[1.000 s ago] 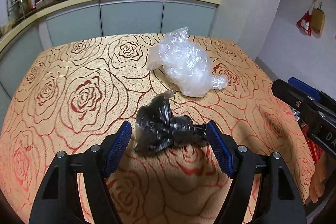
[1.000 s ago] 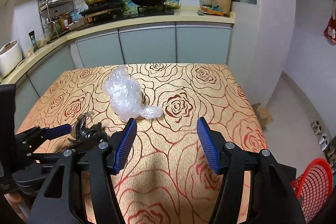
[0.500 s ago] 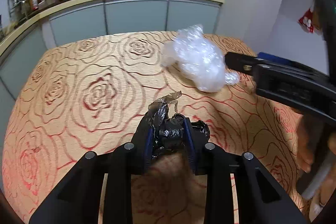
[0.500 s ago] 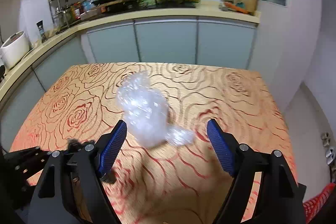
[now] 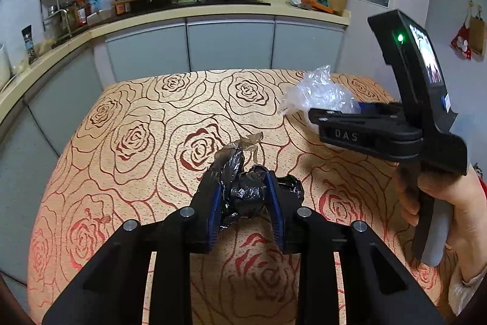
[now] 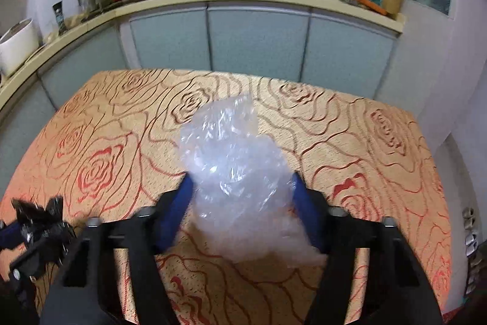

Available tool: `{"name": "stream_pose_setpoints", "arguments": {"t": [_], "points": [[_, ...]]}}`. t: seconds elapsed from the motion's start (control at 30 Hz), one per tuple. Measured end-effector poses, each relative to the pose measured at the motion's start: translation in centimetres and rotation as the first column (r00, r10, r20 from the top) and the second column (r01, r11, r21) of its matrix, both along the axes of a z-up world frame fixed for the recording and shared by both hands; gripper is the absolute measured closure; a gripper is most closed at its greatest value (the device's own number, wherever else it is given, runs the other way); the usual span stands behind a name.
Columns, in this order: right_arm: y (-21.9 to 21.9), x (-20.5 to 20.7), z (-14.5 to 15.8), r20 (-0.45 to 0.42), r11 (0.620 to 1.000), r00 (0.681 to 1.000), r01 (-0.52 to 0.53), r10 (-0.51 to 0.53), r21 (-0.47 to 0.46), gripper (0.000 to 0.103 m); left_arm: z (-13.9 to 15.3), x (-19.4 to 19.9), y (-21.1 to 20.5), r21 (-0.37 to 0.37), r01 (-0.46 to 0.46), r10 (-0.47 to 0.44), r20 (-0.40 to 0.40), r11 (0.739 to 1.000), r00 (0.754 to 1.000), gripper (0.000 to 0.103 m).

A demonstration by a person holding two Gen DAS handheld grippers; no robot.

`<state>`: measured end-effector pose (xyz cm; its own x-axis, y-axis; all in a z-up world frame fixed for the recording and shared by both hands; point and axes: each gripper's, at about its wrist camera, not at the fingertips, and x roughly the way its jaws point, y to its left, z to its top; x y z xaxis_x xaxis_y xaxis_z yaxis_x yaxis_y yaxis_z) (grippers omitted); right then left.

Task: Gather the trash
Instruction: 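Grasp the clear plastic bag with the right gripper while the left holds the black bag, then carry the black and clear plastic bags in both grippers over the red basket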

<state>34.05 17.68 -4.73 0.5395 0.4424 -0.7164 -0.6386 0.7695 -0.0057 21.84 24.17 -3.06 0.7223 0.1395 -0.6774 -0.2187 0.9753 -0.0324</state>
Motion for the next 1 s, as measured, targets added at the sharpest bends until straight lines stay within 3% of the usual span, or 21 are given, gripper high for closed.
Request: {"name": "stream_pose_setpoints", "arguments": {"t": [0.07,0.27,0.77,1.0], "points": [[-0.1,-0.4,0.1,0.007,1.0,1.0,-0.01,0.01,-0.004,0.061,0.2,-0.1,0.1,0.0,-0.007,0.007,0.003,1.0,1.0,0.077],[-1.6,-2.2,1.1,0.033,1.0,0.999,0.003,-0.003,0.016,0.068,0.8,-0.8,0.3,-0.005,-0.025,0.025,0.018,1.0,1.0,0.077],[-9.5,-9.9,8.5,0.118,0.983,0.991,0.046,-0.067,0.177,0.069,5.0,-4.2,-1.4,-0.004,-0.022,0.022,0.107,1.0,0.994,0.077],[-13.0,-12.6,10.2,0.138,0.974,0.984,0.084,-0.115,0.209,0.069,6.8,-5.6,-3.7,0.003,0.019,-0.019,0.14,1.0,0.99,0.077]]}}
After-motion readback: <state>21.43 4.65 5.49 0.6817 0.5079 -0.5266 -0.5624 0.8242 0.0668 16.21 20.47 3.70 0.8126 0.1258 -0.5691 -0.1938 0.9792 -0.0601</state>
